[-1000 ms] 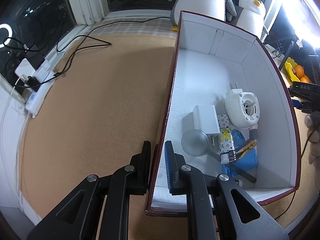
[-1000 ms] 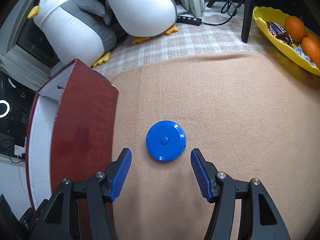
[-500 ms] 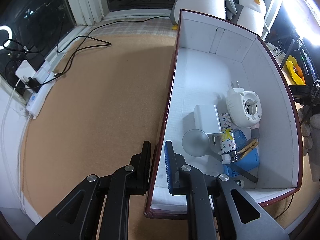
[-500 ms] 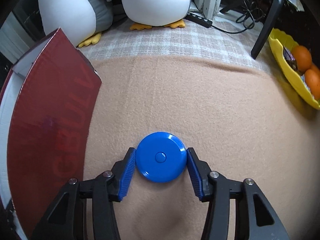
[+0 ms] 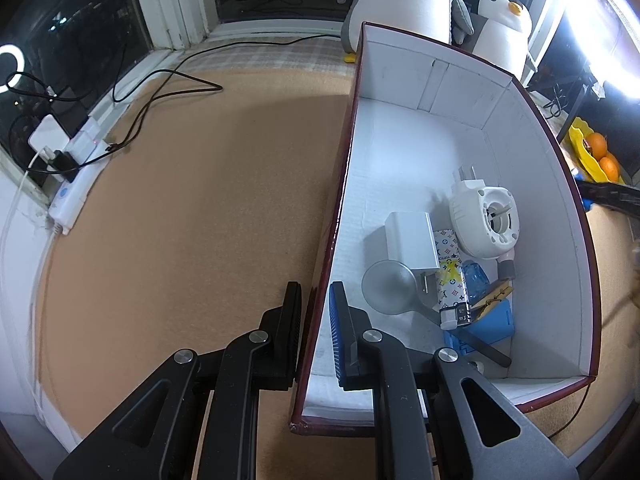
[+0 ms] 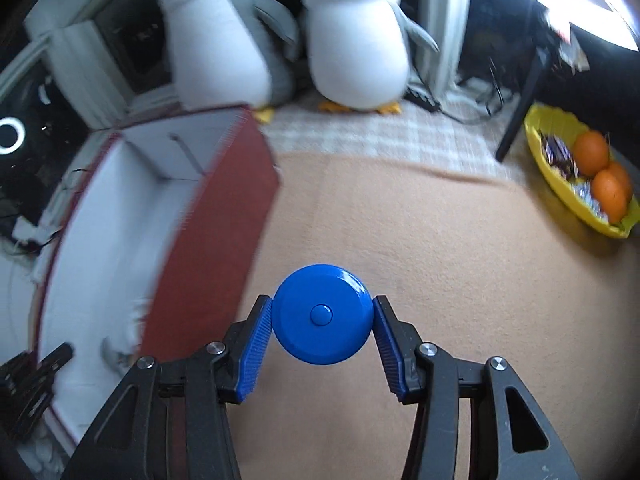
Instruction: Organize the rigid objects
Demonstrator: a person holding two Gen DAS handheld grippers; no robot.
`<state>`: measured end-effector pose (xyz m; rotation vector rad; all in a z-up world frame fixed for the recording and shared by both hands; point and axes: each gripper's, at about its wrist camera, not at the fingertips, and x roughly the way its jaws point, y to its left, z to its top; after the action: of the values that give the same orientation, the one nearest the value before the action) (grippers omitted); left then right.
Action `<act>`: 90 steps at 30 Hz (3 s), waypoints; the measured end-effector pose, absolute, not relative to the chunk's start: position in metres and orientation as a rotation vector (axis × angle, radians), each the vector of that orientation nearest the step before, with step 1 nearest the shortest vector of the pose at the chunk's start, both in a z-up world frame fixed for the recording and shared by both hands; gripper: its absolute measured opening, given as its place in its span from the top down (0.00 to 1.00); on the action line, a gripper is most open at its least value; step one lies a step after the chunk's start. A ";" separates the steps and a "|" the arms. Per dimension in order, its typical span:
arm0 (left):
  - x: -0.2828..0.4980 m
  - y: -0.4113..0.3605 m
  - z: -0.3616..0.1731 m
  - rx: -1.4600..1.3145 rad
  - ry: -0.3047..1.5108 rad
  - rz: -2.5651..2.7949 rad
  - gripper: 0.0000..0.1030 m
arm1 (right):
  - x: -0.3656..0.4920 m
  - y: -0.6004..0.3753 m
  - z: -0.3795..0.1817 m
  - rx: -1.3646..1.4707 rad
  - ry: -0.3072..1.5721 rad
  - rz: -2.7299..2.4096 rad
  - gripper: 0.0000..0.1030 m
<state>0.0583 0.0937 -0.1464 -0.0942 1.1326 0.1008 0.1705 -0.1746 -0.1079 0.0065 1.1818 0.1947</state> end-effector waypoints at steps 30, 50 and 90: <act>0.054 0.095 -0.143 -0.118 1.108 0.104 0.88 | 0.087 -0.048 -0.056 -0.192 1.100 0.530 0.55; 0.039 0.096 -0.123 -0.108 1.072 0.149 0.82 | 0.077 -0.052 -0.039 -0.197 1.058 0.545 0.48; -0.016 0.039 -0.020 -0.047 0.857 0.089 0.22 | 0.051 -0.146 0.006 -0.044 0.965 0.389 0.24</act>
<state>-0.0161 0.0388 -0.0196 -0.0472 0.8570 0.0894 0.0509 -0.1457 0.0065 -0.0438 0.9653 0.3895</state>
